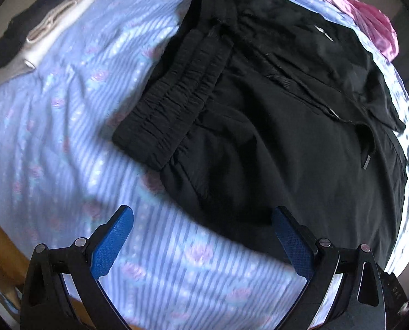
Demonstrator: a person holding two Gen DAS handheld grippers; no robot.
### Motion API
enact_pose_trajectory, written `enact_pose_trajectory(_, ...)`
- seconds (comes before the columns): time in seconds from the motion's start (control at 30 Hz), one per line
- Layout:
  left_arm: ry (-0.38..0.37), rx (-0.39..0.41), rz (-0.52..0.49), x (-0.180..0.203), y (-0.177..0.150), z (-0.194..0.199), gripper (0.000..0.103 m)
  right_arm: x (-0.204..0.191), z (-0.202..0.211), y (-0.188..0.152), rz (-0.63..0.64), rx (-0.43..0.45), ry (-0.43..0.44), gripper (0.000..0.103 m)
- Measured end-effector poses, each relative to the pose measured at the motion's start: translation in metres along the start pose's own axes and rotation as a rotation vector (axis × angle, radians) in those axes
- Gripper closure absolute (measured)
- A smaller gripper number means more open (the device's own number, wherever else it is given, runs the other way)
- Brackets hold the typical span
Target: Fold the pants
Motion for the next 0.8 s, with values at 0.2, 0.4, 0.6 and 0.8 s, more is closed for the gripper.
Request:
enact_pose_trajectory(0.2, -0.015, 0.004, 0.021, 0.000, 0.002, -0.020, 0.008, -0.004, -0.013, 0.013, 0.011, 0.037, -0.005, 0.018)
enact_pose_trajectory(0.4, -0.046, 0.017, 0.029, 0.013, 0.001, -0.017, 0.058, -0.002, -0.013, 0.016, 0.009, 0.053, -0.025, 0.047)
enact_pose_trajectory(0.6, -0.062, 0.021, 0.033, 0.022, -0.003, 0.008, 0.091, 0.012, 0.008, 0.023, 0.028, 0.068, -0.020, 0.090)
enact_pose_trajectory(0.8, -0.059, 0.044, 0.046, 0.015, -0.012, 0.046, 0.091, 0.003, 0.061, 0.031, 0.135, 0.145, -0.049, 0.095)
Point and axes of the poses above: each gripper's, at about its wrist camera, not at the fingertips, and z roughly against the way its jaws point, x to its right, y to its top, the point moved 8 cm from there along -z, roughly the way its jaws point, and after that the axes turned 6 degrees about -y, right-handed, at the moved point
